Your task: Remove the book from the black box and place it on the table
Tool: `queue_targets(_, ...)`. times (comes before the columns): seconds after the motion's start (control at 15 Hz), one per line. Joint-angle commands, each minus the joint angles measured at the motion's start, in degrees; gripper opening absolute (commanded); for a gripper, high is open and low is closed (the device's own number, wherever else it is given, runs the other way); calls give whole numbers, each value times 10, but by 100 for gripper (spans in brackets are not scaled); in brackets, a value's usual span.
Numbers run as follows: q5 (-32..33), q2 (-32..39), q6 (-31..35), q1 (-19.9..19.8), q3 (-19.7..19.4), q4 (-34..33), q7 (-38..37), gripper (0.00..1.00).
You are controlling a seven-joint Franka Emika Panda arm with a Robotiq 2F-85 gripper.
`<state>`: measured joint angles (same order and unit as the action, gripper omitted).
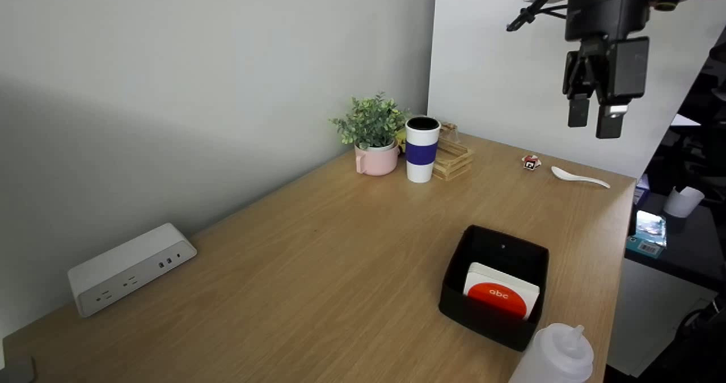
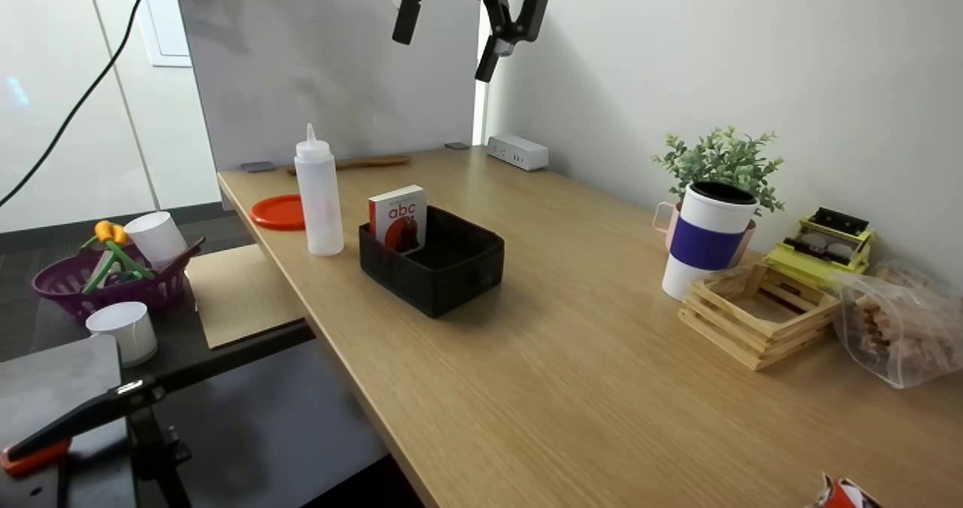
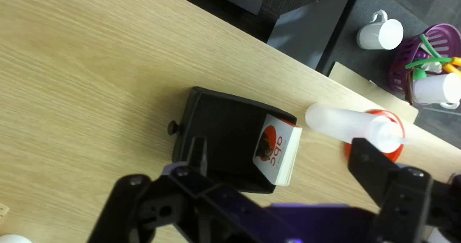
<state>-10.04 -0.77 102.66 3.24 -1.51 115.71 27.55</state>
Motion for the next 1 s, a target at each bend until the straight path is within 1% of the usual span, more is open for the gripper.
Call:
queue_targets(0.0, 23, 81, -53, 11, 34, -81, -5, 100)
queue_targets(0.13, 32, 116, -103, 13, 49, -119, 11, 100)
queue_targets(0.2, 19, 73, -55, 6, 48, -65, -3, 100)
queue_targets(0.4, 27, 109, -82, 8, 58, -101, -2, 100)
queue_targets(0.53, 54, 99, -66, 9, 53, -86, -33, 100)
queue_targets(0.6, 45, 98, -44, 8, 54, -82, -41, 100)
queue_targets(0.67, 31, 100, -24, 7, 55, -80, -48, 100)
queue_targets(0.93, -105, 117, 75, 3, 67, -77, -43, 100)
